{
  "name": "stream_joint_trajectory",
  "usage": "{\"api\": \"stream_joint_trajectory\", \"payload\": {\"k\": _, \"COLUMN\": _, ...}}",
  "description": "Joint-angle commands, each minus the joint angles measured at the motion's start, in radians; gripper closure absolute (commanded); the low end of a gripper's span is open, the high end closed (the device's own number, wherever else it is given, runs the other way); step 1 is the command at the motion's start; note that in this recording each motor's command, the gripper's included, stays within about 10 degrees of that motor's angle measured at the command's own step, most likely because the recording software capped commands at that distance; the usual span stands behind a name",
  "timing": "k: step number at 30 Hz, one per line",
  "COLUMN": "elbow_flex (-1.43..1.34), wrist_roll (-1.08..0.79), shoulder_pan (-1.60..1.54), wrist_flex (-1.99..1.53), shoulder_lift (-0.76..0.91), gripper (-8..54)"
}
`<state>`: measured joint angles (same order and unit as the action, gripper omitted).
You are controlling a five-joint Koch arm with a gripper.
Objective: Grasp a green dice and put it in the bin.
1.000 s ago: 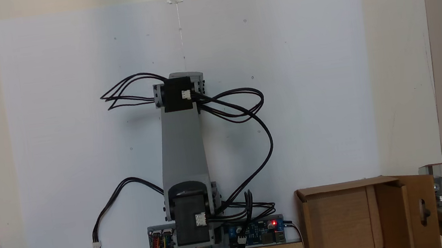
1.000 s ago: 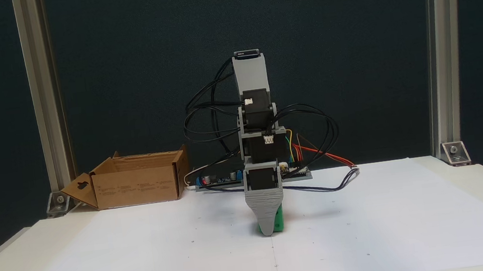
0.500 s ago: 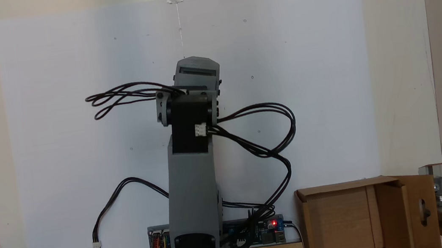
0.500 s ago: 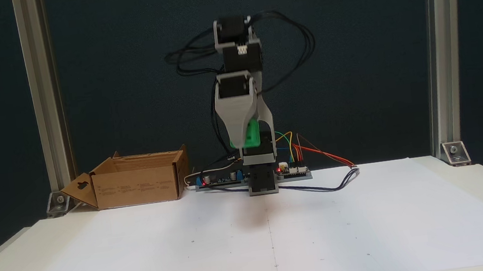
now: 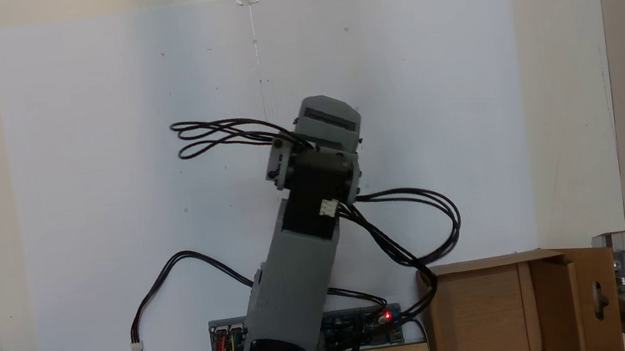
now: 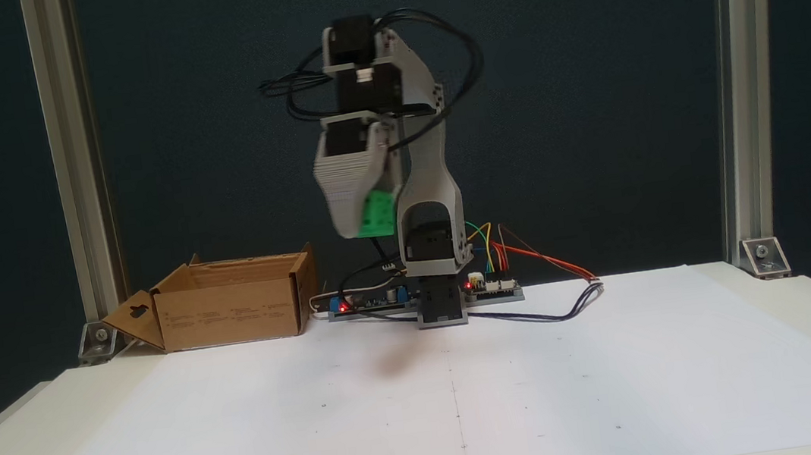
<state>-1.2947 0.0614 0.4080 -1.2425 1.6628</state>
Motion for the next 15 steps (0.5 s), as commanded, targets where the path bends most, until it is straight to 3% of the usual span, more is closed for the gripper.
{"api": "stream_joint_trajectory", "payload": {"k": 1, "elbow_flex": 0.052, "wrist_roll": -0.109, "shoulder_pan": 0.104, "wrist_flex": -0.026, "shoulder_lift": 0.028, "gripper": 33.3}}
{"api": "stream_joint_trajectory", "payload": {"k": 8, "elbow_flex": 0.058, "wrist_roll": -0.276, "shoulder_pan": 0.543, "wrist_flex": -0.002, "shoulder_lift": 0.025, "gripper": 33.3}}
{"api": "stream_joint_trajectory", "payload": {"k": 15, "elbow_flex": 0.060, "wrist_roll": -0.472, "shoulder_pan": 1.011, "wrist_flex": 0.121, "shoulder_lift": -0.103, "gripper": 33.3}}
